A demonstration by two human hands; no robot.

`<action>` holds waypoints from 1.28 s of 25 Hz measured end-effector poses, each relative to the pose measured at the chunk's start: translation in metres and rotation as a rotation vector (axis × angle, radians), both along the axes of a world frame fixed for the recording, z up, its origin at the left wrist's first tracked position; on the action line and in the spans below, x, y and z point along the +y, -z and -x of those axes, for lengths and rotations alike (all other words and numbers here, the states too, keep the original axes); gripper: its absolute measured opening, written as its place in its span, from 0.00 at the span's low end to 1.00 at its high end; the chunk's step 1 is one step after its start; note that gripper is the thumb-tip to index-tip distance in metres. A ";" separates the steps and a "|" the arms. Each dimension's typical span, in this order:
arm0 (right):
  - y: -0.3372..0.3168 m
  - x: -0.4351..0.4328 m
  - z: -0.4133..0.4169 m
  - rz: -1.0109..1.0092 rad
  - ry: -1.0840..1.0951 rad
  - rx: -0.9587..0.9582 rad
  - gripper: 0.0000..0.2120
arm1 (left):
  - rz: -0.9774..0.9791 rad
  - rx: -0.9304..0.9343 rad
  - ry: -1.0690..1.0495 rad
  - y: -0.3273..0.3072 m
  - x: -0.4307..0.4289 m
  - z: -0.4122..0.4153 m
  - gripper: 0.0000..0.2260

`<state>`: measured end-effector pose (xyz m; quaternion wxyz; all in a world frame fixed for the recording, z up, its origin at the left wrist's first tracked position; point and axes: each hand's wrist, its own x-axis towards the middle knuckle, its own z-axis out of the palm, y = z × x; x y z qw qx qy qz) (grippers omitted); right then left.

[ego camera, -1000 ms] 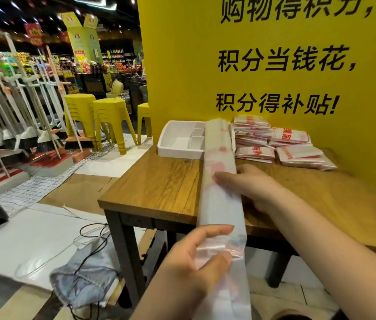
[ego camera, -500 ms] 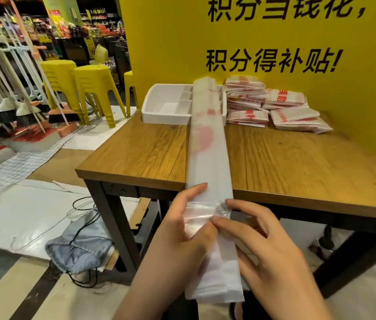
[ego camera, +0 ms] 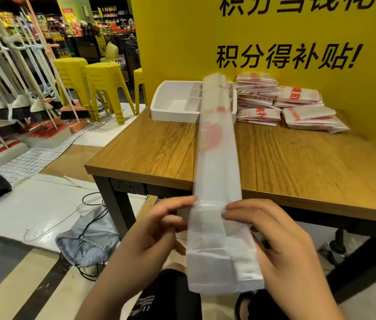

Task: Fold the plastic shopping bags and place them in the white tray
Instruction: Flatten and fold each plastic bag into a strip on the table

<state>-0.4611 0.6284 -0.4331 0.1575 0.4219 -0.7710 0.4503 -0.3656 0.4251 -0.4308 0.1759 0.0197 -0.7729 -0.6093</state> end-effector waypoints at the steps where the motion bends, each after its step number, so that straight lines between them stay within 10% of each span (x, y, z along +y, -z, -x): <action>1: 0.001 -0.001 0.000 0.004 0.003 0.003 0.10 | 0.091 0.092 0.000 0.001 0.001 -0.001 0.21; 7: 0.001 0.000 0.002 -0.011 0.030 -0.037 0.24 | -0.015 0.170 -0.069 0.006 0.017 0.019 0.12; 13: -0.017 -0.009 0.007 -0.031 0.021 -0.076 0.07 | 0.034 0.002 -0.181 -0.012 0.026 0.025 0.20; 24: -0.039 -0.034 0.021 -0.067 0.193 -0.315 0.05 | -0.194 0.012 -0.311 -0.020 0.036 0.045 0.04; 32: -0.032 -0.048 0.014 -0.017 0.501 -0.149 0.26 | -0.243 0.030 -0.323 -0.014 0.039 0.052 0.06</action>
